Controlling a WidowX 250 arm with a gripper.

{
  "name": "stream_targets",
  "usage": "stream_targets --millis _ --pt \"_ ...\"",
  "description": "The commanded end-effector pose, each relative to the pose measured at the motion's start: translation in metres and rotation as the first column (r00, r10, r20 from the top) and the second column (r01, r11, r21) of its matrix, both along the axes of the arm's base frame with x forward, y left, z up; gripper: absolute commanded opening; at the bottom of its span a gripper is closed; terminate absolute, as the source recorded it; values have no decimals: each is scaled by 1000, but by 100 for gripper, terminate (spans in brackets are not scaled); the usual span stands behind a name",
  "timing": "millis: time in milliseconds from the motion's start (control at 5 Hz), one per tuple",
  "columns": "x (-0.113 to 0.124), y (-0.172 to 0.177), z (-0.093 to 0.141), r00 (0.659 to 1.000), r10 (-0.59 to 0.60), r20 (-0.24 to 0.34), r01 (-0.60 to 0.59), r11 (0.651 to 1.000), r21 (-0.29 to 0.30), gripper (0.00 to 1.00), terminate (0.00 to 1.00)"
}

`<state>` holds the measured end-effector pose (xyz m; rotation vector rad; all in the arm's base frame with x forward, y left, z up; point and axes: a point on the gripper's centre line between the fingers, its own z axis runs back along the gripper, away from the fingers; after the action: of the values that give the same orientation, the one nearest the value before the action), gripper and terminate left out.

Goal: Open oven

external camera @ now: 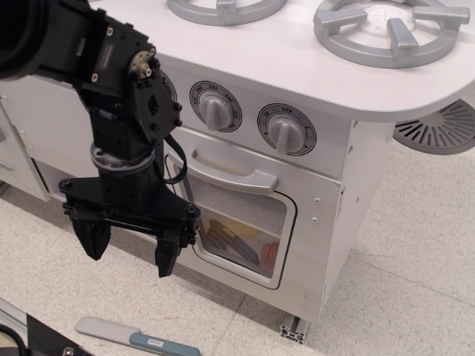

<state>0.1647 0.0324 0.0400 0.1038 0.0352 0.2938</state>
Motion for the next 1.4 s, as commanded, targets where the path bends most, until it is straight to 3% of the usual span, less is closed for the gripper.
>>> stream_targets --millis 0,200,400,600,800,1000,1200 --pt "0 0 0 1000 0 0 0 1000 0 100 0" --pt "13 17 -6 966 247 81 -242 968 -61 100 0" --pt "24 42 -11 877 473 88 -457 876 -157 100 0" --pt "39 63 -23 770 628 110 -591 768 -245 100 0" --pt "54 71 -32 717 686 125 -624 712 -324 100 0" --pt "70 74 -37 698 697 166 -598 694 -400 100 0" --pt "81 69 -36 679 714 170 -577 662 -479 100 0"
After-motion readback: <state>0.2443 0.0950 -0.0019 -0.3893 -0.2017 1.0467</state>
